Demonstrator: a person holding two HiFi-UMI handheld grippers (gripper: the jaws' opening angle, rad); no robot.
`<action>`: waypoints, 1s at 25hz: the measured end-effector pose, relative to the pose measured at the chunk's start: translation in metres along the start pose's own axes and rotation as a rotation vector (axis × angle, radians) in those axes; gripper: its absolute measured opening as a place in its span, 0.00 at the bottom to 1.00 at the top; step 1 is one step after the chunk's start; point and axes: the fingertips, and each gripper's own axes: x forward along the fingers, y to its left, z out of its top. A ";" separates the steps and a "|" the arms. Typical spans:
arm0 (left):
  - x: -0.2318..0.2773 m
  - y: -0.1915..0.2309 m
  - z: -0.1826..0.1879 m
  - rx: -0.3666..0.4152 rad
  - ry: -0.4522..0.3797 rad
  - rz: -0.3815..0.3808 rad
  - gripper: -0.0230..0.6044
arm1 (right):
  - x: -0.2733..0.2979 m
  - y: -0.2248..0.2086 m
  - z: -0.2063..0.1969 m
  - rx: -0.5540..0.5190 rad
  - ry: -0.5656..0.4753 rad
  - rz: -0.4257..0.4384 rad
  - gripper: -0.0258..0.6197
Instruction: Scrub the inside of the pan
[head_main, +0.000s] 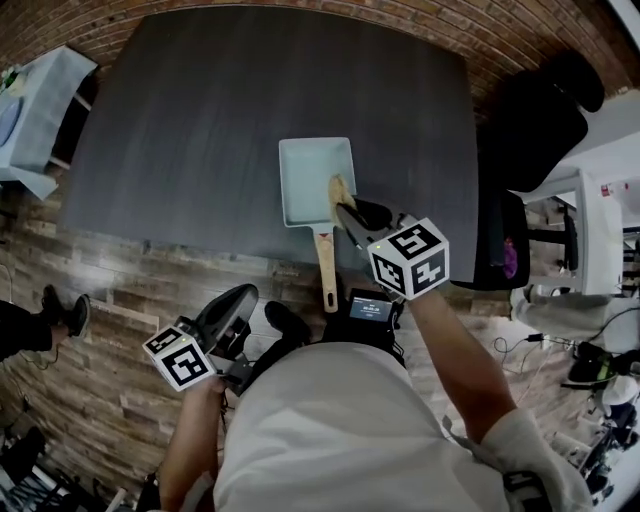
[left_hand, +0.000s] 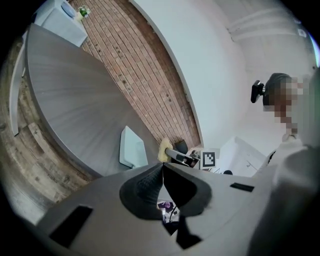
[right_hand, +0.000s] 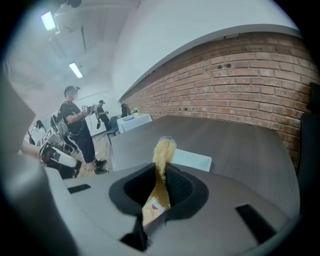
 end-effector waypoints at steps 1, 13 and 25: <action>-0.002 -0.003 0.002 0.009 -0.003 -0.009 0.05 | -0.005 0.002 0.001 0.024 -0.021 -0.004 0.13; 0.001 -0.047 0.018 0.108 -0.024 -0.116 0.06 | -0.074 0.024 0.012 0.234 -0.224 0.006 0.13; -0.006 -0.108 0.019 0.199 -0.148 -0.091 0.06 | -0.138 0.035 0.008 0.205 -0.242 0.077 0.13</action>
